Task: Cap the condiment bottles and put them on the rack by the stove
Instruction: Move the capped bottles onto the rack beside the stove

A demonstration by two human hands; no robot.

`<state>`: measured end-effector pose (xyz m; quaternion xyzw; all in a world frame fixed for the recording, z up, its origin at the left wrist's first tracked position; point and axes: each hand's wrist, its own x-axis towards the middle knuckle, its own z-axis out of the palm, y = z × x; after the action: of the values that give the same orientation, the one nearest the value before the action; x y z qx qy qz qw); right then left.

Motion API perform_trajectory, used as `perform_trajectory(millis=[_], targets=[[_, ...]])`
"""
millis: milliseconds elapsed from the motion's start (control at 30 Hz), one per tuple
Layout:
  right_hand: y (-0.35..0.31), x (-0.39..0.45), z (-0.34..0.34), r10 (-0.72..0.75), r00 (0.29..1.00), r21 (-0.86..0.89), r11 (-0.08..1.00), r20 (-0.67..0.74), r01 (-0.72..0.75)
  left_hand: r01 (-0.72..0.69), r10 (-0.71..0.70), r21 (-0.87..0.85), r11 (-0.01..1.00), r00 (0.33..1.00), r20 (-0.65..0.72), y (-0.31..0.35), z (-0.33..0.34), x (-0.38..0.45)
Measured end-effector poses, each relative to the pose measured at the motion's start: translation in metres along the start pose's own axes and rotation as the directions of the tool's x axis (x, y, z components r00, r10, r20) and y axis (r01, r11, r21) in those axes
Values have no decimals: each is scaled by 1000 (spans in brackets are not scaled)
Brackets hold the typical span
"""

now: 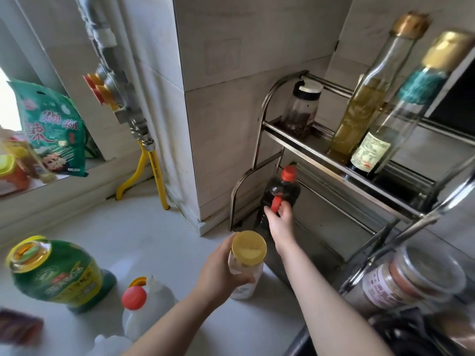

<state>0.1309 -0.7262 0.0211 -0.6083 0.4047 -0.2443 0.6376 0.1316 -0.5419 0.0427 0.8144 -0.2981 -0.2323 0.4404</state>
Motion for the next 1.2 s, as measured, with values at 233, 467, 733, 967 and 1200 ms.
perform_trajectory(millis=[233, 467, 733, 967, 1200], targets=[[20, -126, -41, -95, 896, 3, 995, 434, 105, 337, -337, -86, 938, 941, 12, -24, 19, -28], [51, -124, -33, -71, 951, -144, 982, 302, 119, 331, -327, -206, 921, 943, 53, -42, 36, -33], [34, -110, -62, -199, 979, -62, 979, -43, 197, 101, -91, -212, 972, 994, 57, 15, 60, 6], [37, -49, -64, -171, 955, 8, 984, -243, 178, 64, -1, -286, 956, 976, 217, 31, 88, 87], [51, -24, -64, -132, 941, -37, 991, -312, 126, 162, -24, -511, 844, 964, 265, 31, 102, 109]])
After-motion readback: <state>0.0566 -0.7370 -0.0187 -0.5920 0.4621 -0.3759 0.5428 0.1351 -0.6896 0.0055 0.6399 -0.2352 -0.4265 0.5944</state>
